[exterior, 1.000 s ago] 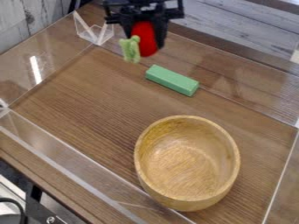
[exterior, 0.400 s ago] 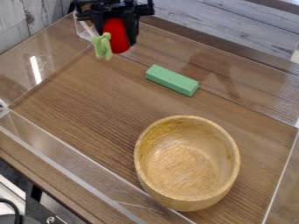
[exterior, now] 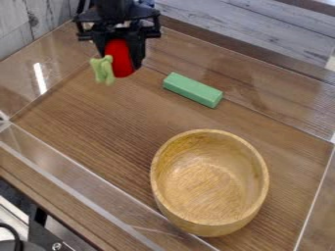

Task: Move the red object to the left side of the table

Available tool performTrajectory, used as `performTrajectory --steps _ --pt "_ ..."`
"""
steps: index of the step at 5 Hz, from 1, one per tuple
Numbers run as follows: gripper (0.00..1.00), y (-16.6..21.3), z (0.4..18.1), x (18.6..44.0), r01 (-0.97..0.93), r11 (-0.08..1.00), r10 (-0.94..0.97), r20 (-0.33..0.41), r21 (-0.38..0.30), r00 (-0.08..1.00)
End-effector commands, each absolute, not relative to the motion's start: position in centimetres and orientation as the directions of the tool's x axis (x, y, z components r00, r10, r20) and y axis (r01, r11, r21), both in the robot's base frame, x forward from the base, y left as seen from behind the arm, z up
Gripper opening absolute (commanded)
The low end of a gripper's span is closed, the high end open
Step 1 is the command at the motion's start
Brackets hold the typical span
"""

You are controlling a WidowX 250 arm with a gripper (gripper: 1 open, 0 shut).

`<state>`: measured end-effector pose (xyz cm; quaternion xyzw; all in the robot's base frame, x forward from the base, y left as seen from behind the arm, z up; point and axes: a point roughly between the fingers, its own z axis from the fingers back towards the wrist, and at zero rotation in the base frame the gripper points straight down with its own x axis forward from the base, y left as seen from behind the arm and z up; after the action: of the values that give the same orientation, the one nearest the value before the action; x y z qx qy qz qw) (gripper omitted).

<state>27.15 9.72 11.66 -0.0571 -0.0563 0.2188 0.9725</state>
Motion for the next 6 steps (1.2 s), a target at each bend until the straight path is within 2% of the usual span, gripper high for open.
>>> performTrajectory --steps 1,5,6 --pt "0.00 9.5 12.1 27.0 -0.405 0.905 0.422 0.140 -0.134 0.896" --pt "0.00 9.1 8.7 27.6 -0.376 0.918 0.391 0.142 -0.123 0.909" --pt "0.00 10.7 7.8 27.2 -0.378 0.917 0.393 0.140 -0.125 0.909"
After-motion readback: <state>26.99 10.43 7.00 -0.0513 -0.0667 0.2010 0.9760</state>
